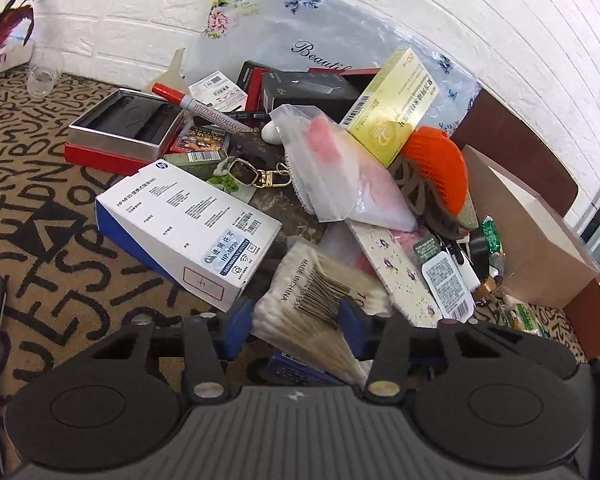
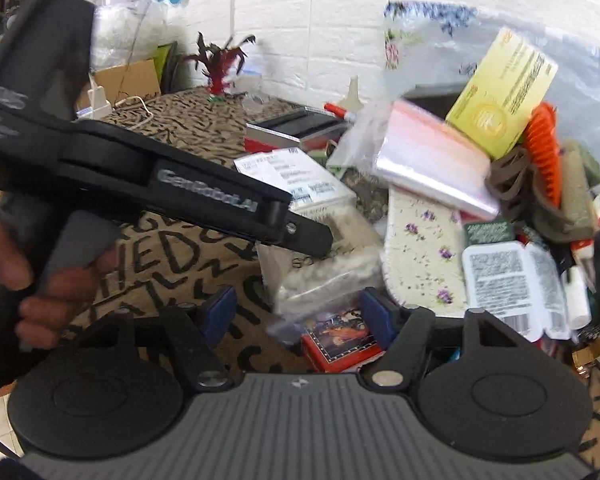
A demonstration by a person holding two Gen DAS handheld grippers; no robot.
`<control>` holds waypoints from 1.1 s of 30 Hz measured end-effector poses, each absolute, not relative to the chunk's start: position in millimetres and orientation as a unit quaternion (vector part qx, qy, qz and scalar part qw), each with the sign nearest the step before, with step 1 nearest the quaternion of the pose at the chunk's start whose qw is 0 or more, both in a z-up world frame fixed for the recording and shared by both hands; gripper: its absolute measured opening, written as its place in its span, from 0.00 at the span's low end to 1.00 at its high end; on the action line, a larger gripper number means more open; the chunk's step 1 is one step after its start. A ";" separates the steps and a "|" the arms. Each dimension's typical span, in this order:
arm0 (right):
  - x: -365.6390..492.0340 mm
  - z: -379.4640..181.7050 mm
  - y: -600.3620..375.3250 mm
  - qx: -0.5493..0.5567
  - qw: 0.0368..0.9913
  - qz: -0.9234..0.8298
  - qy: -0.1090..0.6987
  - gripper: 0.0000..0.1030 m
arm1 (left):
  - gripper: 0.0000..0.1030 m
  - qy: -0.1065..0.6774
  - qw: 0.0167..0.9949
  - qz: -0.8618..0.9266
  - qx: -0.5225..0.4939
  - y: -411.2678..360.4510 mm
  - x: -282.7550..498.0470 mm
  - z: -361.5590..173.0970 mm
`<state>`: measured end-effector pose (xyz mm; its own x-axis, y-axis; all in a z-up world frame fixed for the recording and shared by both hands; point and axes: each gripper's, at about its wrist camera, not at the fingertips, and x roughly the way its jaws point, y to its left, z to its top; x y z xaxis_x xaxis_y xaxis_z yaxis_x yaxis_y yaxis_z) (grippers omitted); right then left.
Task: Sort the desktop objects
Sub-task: 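Grasp the cotton swab bag with left tool while right tool grasps the white lotion tube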
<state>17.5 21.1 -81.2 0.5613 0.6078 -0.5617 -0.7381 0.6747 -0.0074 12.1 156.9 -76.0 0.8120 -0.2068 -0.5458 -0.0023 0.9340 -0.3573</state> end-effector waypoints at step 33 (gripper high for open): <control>-39.5 -72.5 -100.2 -0.094 0.876 0.348 0.322 0.47 | 0.68 0.340 0.917 -0.177 -0.113 71.3 -29.9 -73.4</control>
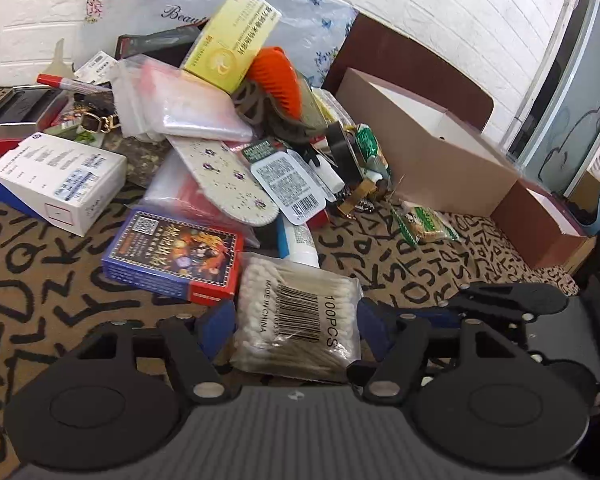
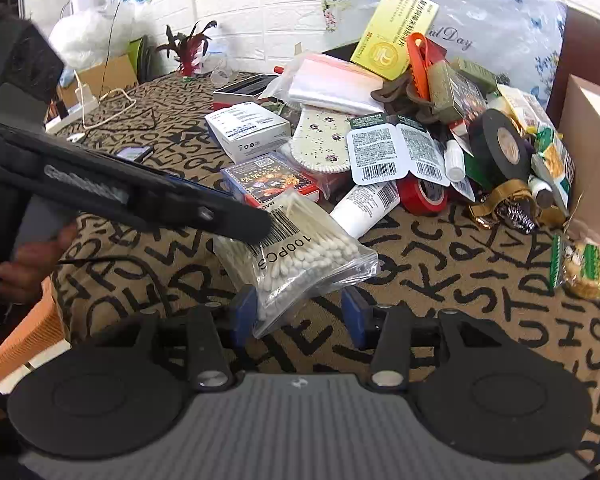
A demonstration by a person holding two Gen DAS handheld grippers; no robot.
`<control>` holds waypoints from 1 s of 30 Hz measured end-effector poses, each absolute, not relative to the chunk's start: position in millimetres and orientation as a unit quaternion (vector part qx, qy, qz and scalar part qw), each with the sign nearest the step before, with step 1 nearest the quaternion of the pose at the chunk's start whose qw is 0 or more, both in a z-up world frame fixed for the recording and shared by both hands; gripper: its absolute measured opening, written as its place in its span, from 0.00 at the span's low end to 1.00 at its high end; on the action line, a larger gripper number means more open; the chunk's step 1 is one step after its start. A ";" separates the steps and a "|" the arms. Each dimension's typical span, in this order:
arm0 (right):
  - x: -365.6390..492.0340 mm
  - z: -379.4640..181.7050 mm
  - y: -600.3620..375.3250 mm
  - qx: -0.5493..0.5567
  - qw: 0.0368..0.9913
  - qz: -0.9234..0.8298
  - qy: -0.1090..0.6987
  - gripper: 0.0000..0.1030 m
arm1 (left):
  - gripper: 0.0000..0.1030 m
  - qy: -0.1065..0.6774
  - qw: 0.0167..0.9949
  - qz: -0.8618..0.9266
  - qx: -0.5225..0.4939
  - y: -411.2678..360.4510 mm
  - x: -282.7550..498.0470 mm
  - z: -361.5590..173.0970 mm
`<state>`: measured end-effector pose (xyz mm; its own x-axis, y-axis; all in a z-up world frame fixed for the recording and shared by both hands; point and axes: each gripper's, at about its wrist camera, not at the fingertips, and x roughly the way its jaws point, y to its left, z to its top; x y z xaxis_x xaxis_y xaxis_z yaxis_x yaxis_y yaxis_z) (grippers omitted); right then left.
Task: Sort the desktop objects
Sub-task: 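Grasp the cotton swab bag with left tool while right tool grasps the white lotion tube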
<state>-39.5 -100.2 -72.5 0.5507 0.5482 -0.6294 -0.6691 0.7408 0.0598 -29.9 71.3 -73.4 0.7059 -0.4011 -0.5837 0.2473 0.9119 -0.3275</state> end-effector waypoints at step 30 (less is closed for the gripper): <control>43.4 -82.8 -77.7 -0.022 0.890 0.286 0.354 0.38 | 0.71 0.356 0.927 -0.110 -0.045 72.5 -30.5 -89.5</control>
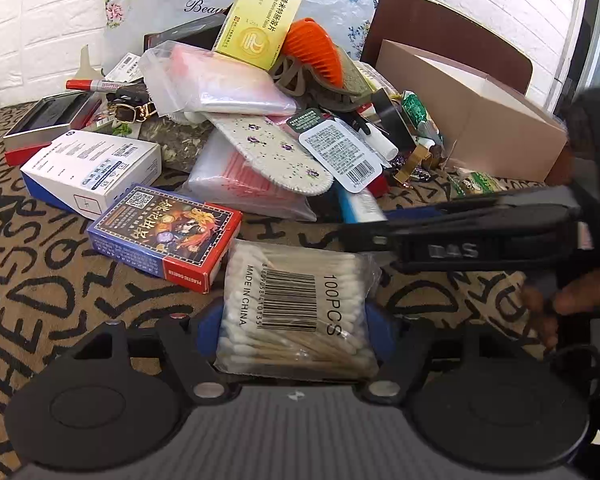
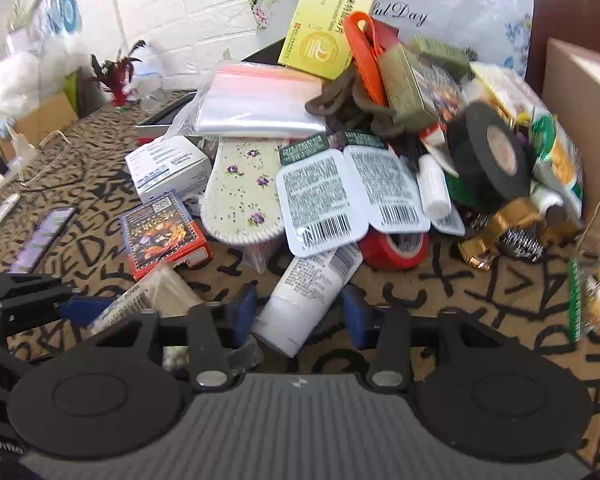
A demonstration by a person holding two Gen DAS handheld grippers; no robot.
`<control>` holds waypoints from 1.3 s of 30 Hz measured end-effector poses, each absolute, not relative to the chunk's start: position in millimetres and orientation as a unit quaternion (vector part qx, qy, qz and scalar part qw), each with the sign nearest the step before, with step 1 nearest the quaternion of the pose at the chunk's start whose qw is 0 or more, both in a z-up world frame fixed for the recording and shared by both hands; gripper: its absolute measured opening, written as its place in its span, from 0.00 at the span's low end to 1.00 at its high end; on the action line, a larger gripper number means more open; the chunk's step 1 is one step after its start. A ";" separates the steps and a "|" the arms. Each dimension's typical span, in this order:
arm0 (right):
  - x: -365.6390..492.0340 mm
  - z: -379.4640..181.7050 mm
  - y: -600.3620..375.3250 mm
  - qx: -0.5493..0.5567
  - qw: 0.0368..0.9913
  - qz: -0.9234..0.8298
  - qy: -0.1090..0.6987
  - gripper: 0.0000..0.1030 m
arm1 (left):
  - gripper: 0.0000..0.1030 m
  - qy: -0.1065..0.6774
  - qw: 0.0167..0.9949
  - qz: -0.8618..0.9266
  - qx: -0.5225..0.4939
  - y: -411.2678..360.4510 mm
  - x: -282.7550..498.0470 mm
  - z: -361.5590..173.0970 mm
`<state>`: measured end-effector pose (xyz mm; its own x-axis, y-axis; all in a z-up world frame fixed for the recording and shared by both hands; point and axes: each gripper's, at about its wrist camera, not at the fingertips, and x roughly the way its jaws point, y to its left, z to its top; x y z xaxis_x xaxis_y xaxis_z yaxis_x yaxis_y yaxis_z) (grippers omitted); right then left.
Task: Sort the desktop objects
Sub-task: 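Grasp the cotton swab bag with left tool while right tool grasps the white lotion tube, then lift both held items toward the brown box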
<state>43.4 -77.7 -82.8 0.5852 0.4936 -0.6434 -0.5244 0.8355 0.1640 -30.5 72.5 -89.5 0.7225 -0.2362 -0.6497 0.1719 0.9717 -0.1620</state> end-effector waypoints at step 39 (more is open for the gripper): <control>6.3 -77.5 -147.9 -0.090 0.881 0.285 0.368 0.32 | 0.70 0.347 0.918 -0.190 0.012 21.9 -16.6 -82.6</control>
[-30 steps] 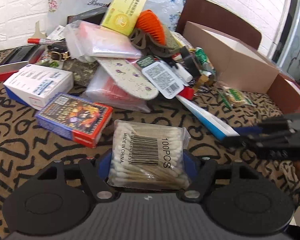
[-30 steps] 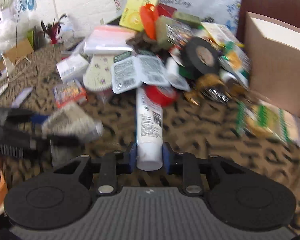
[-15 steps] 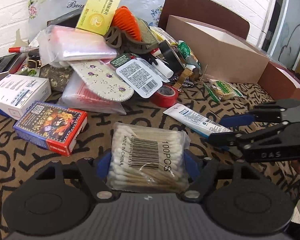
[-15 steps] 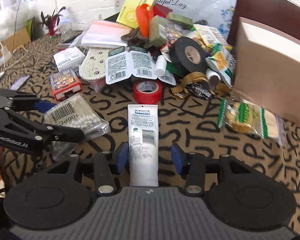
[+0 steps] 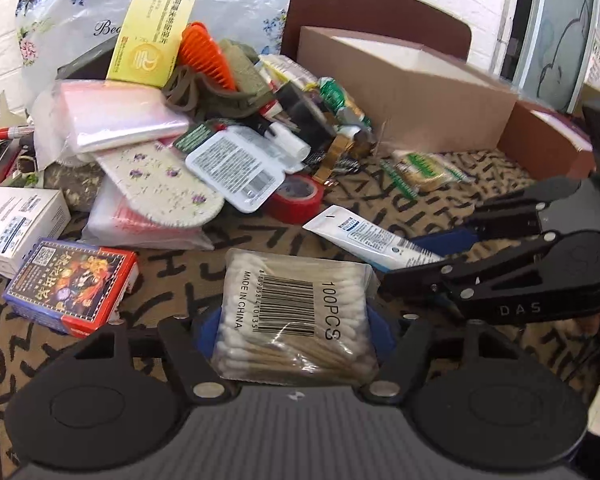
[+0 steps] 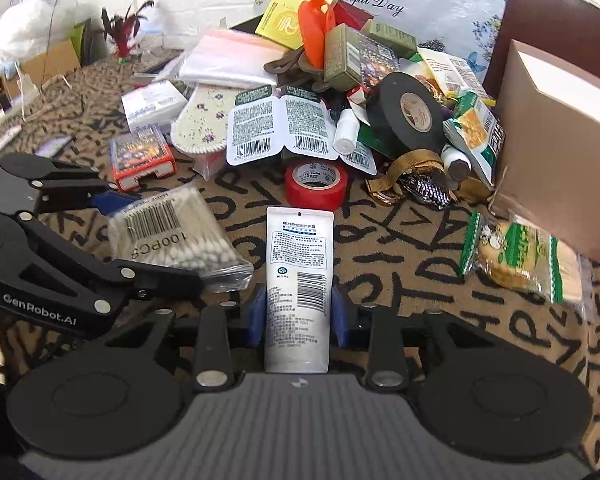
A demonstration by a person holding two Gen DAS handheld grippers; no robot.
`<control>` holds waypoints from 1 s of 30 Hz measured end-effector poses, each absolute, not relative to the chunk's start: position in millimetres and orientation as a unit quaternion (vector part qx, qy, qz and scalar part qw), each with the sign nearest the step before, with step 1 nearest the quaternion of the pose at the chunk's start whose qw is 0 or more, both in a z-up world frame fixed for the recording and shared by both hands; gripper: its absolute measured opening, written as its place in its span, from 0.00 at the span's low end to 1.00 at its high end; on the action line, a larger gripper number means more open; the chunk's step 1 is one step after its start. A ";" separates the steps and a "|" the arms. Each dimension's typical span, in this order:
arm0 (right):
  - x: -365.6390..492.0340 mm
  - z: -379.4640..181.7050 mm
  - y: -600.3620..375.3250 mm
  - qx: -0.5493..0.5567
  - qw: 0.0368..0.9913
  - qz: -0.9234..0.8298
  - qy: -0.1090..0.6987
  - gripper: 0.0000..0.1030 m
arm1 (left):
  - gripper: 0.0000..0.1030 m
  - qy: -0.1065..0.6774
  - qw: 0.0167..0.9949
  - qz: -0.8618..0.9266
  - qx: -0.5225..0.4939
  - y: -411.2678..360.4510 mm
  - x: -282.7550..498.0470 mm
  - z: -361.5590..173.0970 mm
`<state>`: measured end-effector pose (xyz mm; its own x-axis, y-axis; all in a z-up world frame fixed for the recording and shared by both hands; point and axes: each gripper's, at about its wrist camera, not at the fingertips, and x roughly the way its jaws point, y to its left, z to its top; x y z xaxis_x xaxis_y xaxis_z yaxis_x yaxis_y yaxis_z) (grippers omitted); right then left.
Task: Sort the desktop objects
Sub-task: 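Lift both held items toward the brown box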
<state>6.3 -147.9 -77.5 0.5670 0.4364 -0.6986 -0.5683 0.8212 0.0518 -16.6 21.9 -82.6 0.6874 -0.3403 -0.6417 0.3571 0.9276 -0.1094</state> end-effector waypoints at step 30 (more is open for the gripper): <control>148.7 47.1 -337.2 0.013 0.977 0.033 0.209 0.31 | 0.70 0.198 0.945 -0.246 -0.079 -150.7 181.5 44.1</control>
